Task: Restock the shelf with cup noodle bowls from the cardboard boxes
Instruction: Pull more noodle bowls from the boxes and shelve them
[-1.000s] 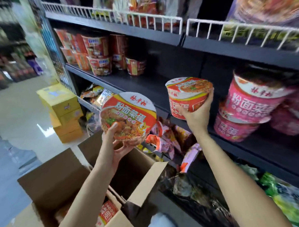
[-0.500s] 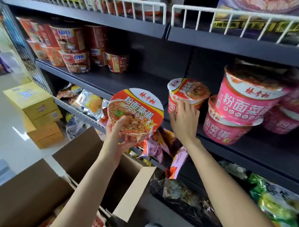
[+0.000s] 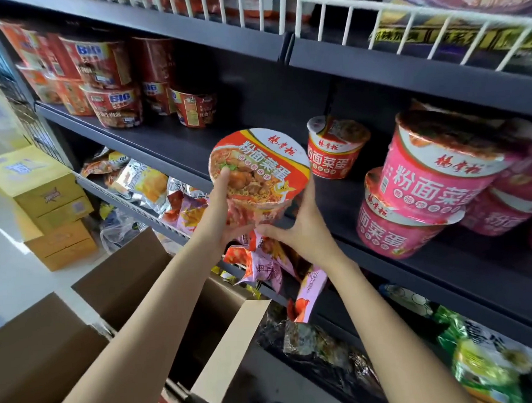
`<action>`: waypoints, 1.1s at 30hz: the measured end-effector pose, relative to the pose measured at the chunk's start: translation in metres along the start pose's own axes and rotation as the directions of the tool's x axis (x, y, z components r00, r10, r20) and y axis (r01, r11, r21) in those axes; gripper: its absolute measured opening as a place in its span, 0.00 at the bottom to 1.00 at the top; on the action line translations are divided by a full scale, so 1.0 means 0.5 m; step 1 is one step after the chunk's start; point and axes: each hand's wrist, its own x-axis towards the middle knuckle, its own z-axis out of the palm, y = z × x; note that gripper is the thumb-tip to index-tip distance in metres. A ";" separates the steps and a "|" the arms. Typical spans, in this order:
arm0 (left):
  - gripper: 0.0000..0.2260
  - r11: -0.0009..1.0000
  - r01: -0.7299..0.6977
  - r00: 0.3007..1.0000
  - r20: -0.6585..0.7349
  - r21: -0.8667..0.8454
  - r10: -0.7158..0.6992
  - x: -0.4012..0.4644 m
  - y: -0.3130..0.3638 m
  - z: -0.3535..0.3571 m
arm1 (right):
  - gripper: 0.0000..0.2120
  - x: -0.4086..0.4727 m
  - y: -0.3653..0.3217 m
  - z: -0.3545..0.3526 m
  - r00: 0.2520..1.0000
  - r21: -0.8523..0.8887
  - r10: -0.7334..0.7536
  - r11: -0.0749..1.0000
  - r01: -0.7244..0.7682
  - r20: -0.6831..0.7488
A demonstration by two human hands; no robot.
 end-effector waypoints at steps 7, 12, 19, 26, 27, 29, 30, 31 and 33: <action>0.20 0.974 -0.206 0.967 0.173 0.093 0.188 0.061 0.046 0.073 | 0.59 0.081 -0.026 -0.028 0.869 -0.138 -0.063 0.990 -0.006 -0.490; 0.28 0.909 -0.404 0.900 0.221 0.100 0.376 0.138 0.043 0.129 | 0.51 0.154 -0.041 -0.057 0.739 -0.215 -0.116 0.976 -0.040 -0.664; 0.29 0.877 -0.451 0.858 0.349 0.167 0.376 0.279 0.030 0.226 | 0.27 0.229 0.017 -0.093 0.582 -0.542 -0.398 0.836 -0.088 -0.709; 0.27 0.523 -0.617 0.787 0.475 0.588 0.395 0.341 0.050 0.244 | 0.25 0.261 0.120 -0.112 0.808 -0.892 -0.426 0.378 -0.250 -0.407; 0.29 0.423 -0.635 0.768 0.472 0.646 0.432 0.340 0.045 0.233 | 0.26 0.268 0.125 -0.112 0.830 -0.890 -0.378 0.362 -0.276 -0.411; 0.26 0.267 -0.632 0.730 0.445 0.727 0.518 0.332 0.028 0.204 | 0.28 0.279 0.130 -0.112 0.855 -0.877 -0.301 0.376 -0.300 -0.422; 0.22 0.209 -0.629 0.699 0.427 0.749 0.573 0.327 0.018 0.185 | 0.29 0.279 0.125 -0.112 0.860 -0.871 -0.291 0.398 -0.290 -0.419; 0.20 0.175 -0.638 0.655 0.408 0.750 0.636 0.313 0.006 0.161 | 0.28 0.272 0.117 -0.110 0.860 -0.863 -0.298 0.429 -0.266 -0.414; 0.16 0.170 -0.679 0.563 0.358 0.715 0.745 0.267 -0.021 0.097 | 0.23 0.240 0.097 -0.093 0.856 -0.820 -0.331 0.547 -0.169 -0.397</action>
